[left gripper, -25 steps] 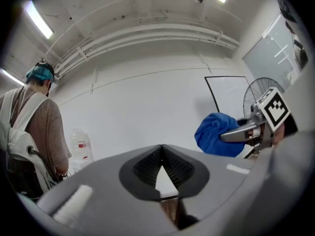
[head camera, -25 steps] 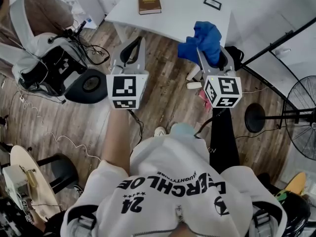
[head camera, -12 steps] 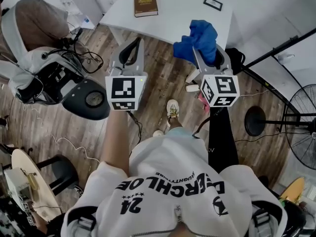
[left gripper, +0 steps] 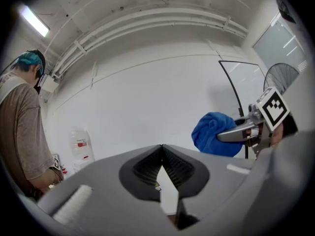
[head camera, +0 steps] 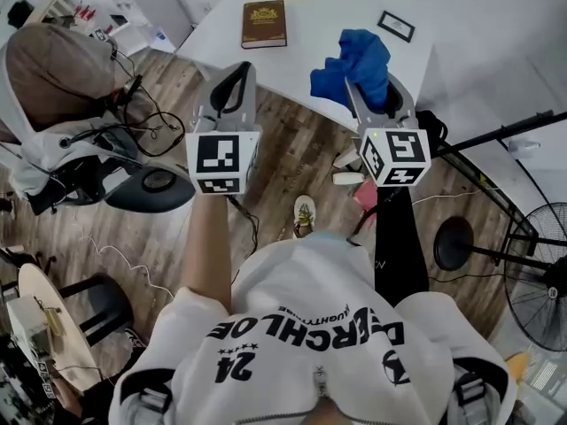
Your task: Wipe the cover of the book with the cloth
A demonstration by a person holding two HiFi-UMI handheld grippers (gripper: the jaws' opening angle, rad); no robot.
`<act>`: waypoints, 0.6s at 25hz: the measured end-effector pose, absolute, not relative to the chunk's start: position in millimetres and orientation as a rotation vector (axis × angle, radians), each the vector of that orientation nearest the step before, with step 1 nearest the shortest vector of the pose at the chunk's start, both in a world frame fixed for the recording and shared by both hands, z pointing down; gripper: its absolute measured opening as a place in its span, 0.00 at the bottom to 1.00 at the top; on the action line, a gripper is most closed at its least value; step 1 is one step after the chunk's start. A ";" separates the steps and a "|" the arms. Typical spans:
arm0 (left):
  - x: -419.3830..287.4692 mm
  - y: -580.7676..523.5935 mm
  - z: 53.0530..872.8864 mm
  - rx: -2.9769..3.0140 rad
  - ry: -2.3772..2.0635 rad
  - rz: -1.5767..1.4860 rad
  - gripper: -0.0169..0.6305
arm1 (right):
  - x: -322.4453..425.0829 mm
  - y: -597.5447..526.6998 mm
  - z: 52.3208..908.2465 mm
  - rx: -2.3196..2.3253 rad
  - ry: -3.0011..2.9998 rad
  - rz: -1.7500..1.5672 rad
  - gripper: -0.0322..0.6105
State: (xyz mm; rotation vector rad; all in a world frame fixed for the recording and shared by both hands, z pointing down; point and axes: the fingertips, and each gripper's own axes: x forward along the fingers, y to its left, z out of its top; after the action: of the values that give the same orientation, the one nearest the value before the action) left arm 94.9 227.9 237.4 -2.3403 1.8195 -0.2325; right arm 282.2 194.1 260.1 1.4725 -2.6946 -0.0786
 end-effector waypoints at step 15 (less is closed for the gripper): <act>84.9 138.7 230.3 -2.230 1.924 -0.225 0.11 | 271.6 85.4 256.3 1.370 -2.783 -0.105 0.38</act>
State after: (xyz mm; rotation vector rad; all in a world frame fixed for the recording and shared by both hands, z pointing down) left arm 84.9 138.7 230.3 -2.2304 1.9244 -0.2252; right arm 271.6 85.4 256.3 1.3697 -2.7827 -0.1051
